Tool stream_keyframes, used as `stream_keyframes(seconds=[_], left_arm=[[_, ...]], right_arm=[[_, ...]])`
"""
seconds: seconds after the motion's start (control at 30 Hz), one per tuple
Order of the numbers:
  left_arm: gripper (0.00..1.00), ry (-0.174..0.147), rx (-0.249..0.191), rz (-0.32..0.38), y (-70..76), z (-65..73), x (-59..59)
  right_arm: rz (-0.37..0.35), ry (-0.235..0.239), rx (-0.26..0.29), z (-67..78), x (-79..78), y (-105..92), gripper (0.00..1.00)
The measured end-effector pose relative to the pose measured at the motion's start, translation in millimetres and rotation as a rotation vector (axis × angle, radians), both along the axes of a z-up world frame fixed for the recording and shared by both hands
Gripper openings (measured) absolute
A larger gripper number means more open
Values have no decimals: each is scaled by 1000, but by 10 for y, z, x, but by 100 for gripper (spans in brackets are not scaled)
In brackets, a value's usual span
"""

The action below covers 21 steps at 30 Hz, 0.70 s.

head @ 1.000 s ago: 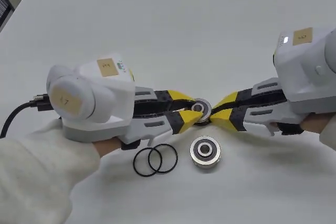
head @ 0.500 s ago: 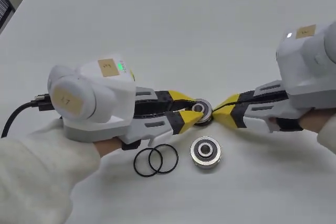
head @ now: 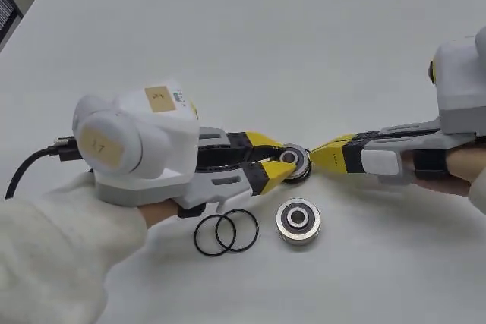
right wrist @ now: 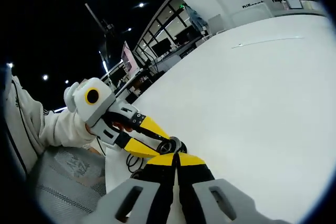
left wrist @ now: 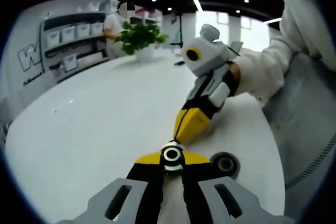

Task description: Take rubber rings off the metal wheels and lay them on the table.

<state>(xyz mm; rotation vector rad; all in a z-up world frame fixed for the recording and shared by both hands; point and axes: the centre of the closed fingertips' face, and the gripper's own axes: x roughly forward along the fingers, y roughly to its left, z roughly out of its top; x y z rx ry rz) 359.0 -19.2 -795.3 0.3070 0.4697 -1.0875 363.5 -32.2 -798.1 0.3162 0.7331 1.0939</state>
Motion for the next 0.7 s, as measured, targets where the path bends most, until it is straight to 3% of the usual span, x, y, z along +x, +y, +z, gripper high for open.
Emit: stream_keyframes(seconds=[0.3,0.37,0.7], left_arm=[[13,-2,0,0,-9,-3,-7],[13,-3,1,0,-10,-3,-8],[13,-5,1,-1,-9,-3,-9]], right_arm=[[10,-5,-4,45,-34,42,0],[5,12,4,59,-39,53,0],[17,-4,3,93,-55,88,0]])
